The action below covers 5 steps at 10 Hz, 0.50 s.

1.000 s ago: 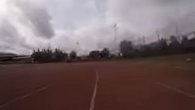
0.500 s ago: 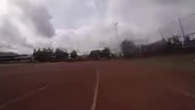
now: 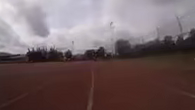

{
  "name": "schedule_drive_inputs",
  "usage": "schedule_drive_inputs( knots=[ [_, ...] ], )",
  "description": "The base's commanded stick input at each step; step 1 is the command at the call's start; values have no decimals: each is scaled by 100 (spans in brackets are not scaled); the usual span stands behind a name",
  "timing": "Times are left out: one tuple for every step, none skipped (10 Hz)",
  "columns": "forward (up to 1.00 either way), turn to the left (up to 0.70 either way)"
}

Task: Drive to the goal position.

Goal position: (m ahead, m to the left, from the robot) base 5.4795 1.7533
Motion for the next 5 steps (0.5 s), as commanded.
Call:
schedule_drive_inputs(
  knots=[
    [85, 0],
    [85, 0],
    [85, 0],
    [85, 0],
    [85, 0]
  ],
)
